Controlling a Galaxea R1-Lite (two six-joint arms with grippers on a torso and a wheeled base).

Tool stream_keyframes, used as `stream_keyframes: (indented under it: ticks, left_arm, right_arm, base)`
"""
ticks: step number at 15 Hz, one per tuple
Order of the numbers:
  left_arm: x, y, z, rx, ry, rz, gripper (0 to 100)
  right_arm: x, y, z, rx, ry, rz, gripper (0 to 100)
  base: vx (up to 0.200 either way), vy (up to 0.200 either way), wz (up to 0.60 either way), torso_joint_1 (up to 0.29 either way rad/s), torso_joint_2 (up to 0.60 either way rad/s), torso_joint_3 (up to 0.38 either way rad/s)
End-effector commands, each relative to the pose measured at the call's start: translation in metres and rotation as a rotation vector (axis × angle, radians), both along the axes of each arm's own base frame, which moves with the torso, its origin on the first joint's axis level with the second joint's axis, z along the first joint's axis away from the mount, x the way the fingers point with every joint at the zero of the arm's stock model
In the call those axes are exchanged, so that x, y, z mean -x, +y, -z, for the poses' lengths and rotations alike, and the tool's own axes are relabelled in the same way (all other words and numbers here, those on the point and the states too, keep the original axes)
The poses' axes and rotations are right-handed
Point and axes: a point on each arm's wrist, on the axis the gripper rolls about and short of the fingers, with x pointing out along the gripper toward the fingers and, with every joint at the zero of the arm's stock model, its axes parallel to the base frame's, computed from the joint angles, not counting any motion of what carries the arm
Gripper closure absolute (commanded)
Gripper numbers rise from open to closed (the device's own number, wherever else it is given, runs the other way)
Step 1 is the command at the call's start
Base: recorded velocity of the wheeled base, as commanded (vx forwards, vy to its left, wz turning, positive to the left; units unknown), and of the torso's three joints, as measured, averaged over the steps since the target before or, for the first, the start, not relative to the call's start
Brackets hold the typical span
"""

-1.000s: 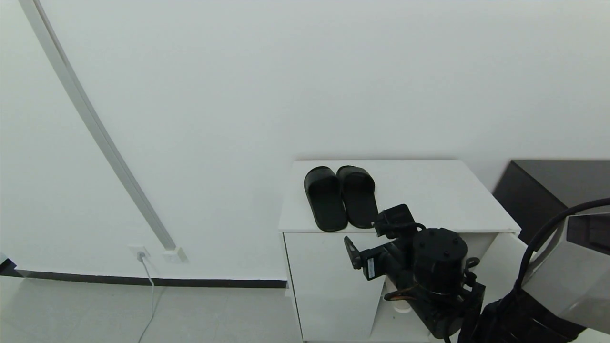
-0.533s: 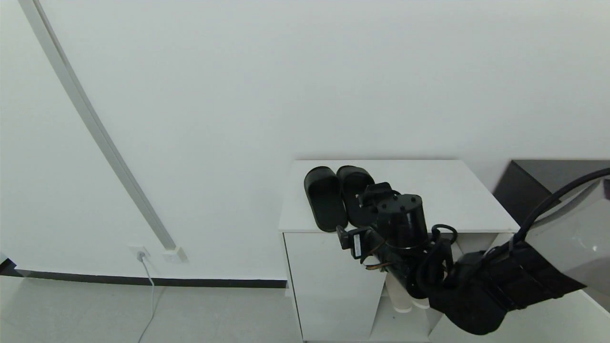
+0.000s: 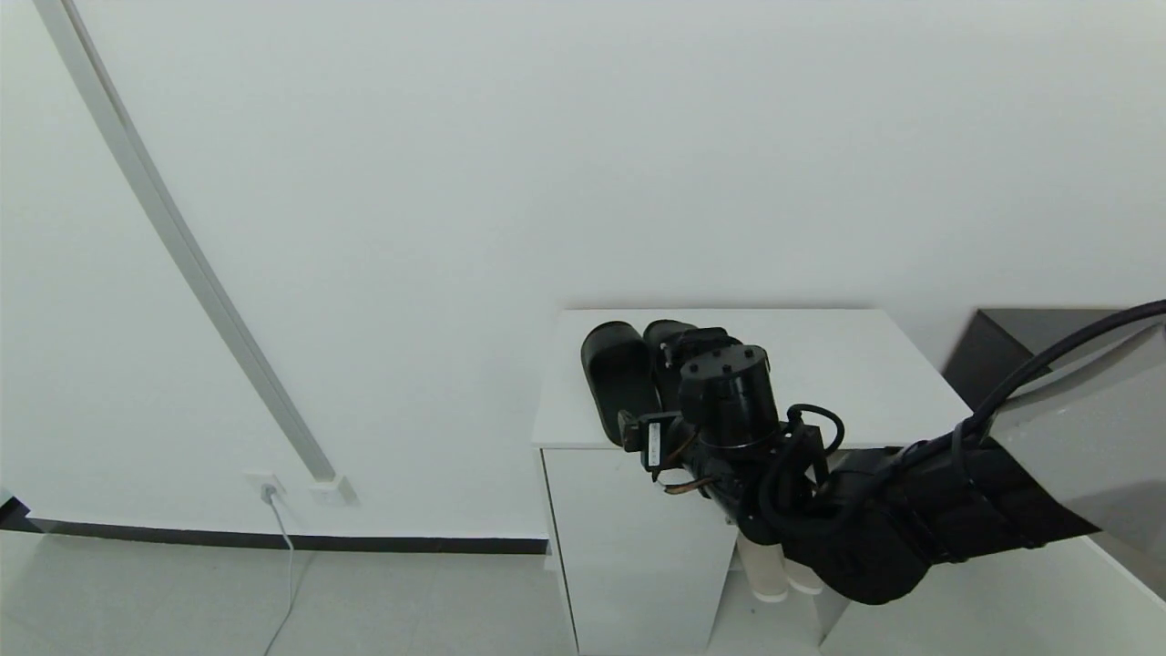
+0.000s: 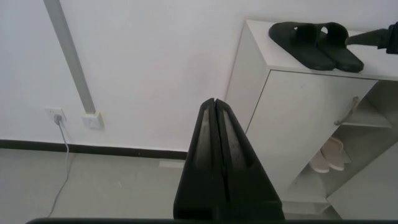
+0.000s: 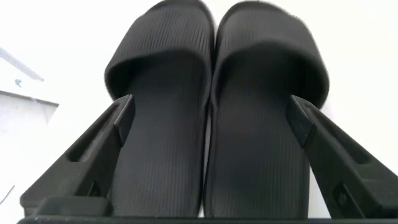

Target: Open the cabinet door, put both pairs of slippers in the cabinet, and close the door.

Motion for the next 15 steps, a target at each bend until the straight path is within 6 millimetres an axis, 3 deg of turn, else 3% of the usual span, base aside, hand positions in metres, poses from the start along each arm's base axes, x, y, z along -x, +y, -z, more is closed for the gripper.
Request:
stream_keyframes:
  ticks: [1,6,11,15]
  left_arm:
    - [0.0,0.0,0.0,0.0,0.0,0.0,100]
    - [0.0,0.0,0.0,0.0,0.003,0.001,100]
    - [0.0,0.0,0.0,0.0,0.001,0.0,100]
    - [0.0,0.0,0.0,-0.002,0.0,-0.002,100]
  right_arm:
    - [-0.001,0.0,0.01,0.018,0.016,0.001,0]
    - [0.004,-0.005,0.017,0.017,-0.002,0.026,0]
    - [0.004,-0.006,0.011,0.016,-0.022,0.028,0]
    - [-0.01,0.0,0.014,0.032,-0.041,0.033,0]
  base:
    - [0.2,0.0,0.0,-0.017,-0.02,0.007]
    - [0.2,0.0,0.0,0.008,0.0,0.002]
    - [0.0,0.0,0.0,0.0,0.0,0.0]
    - [0.0,0.0,0.0,0.0,0.0,0.0]
